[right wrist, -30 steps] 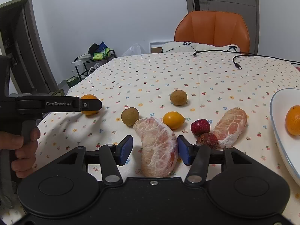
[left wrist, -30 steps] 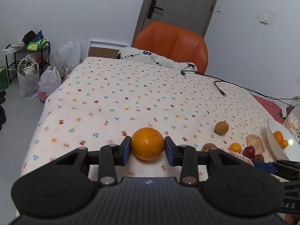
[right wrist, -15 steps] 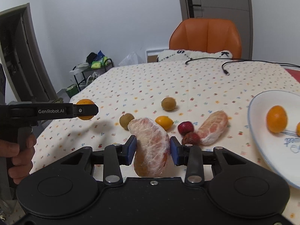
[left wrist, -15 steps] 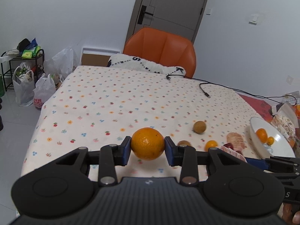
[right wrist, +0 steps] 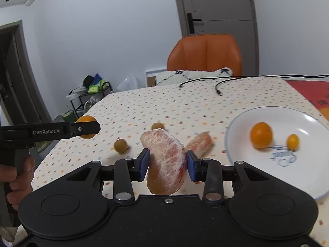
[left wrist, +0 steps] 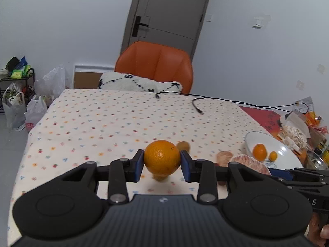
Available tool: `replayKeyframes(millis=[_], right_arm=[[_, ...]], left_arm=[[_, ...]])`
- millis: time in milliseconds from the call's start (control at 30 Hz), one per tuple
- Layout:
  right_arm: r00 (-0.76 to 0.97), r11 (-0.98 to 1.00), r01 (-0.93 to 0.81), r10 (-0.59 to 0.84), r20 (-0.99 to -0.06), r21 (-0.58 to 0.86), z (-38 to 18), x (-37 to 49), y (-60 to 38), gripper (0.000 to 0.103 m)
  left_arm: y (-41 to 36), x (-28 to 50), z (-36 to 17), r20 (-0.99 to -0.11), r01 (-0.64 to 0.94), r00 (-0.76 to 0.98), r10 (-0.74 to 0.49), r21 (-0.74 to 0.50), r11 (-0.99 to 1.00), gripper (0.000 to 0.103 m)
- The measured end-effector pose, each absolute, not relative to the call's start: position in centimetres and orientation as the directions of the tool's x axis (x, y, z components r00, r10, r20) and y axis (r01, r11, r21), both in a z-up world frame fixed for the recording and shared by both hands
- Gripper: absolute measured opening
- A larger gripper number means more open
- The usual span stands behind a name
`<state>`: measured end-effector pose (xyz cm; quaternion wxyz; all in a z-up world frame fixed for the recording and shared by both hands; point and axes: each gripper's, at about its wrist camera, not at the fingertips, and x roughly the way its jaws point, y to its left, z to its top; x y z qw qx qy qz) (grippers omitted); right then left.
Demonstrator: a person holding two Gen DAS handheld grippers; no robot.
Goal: Organize fruits
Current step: 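Carry both fruits to the plate while the left tool opens to drop the orange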
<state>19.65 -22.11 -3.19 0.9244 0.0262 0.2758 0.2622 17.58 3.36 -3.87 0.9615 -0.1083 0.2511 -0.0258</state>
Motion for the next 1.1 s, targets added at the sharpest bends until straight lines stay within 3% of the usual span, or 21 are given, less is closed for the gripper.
replayKeyframes(millis=[1100], right_arm=[[0.826,0.940,-0.245,0.330,-0.456,0.236,-3.2,18.3,-34.7,0.036]], left_arm=[[-8.3,20.2,-3.3,-0.472,0.180,0.842,-0.261,-0.209,0.961,0.036]])
